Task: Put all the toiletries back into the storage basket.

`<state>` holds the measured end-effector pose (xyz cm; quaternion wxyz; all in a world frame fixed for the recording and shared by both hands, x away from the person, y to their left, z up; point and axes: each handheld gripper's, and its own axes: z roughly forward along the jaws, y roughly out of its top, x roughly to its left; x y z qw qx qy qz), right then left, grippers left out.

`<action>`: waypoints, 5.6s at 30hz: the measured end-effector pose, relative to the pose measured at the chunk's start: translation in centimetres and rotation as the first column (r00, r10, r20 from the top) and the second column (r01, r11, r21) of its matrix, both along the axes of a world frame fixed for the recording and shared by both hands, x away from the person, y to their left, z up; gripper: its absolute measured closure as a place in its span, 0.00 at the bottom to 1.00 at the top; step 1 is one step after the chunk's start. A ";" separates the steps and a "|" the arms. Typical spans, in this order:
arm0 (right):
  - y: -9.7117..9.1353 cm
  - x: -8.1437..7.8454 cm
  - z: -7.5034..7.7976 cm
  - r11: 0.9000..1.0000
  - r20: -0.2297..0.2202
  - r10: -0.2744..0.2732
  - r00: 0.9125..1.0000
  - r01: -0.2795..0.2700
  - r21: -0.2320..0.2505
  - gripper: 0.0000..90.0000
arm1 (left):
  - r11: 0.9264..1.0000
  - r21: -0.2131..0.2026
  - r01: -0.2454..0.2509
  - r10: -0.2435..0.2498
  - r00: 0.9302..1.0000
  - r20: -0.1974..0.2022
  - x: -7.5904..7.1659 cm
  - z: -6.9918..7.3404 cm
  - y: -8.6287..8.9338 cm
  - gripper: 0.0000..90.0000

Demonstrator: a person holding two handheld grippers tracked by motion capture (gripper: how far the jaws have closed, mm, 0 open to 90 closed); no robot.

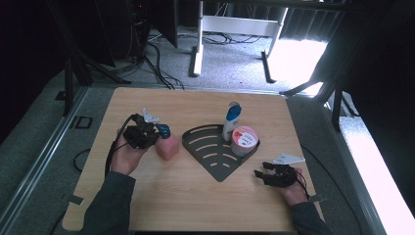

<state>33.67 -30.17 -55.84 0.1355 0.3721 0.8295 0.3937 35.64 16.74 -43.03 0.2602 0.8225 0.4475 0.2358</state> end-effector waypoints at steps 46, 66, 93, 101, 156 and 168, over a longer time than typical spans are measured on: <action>0.0 0.0 0.0 1.000 0.000 0.001 1.000 -0.001 0.000 0.49 | 0.990 -0.111 0.085 -0.086 0.996 -0.006 3.0 -2.3 -1.5 0.52; 0.0 0.0 0.0 1.000 -0.001 0.001 1.000 -0.001 0.001 0.49 | 0.990 -0.102 0.098 -0.100 0.995 -0.017 2.4 -1.6 -2.3 0.58; 0.0 0.0 0.0 1.000 -0.001 0.001 1.000 -0.001 0.002 0.49 | 0.983 -0.113 0.142 -0.144 0.990 -0.006 1.6 0.9 -3.1 0.58; 0.0 0.0 0.0 1.000 -0.001 0.001 1.000 -0.001 0.003 0.49 | 0.981 -0.119 0.151 -0.151 0.989 0.005 1.3 1.7 -3.3 0.58; -0.1 0.1 0.0 1.000 0.000 0.004 1.000 -0.004 0.002 0.49 | 0.962 -0.178 0.209 -0.206 0.978 0.037 3.1 3.5 -7.6 0.58; -0.1 0.0 0.0 1.000 -0.001 0.004 1.000 -0.004 0.002 0.49 | 0.961 -0.175 0.213 -0.210 0.977 0.033 3.6 3.3 -8.5 0.58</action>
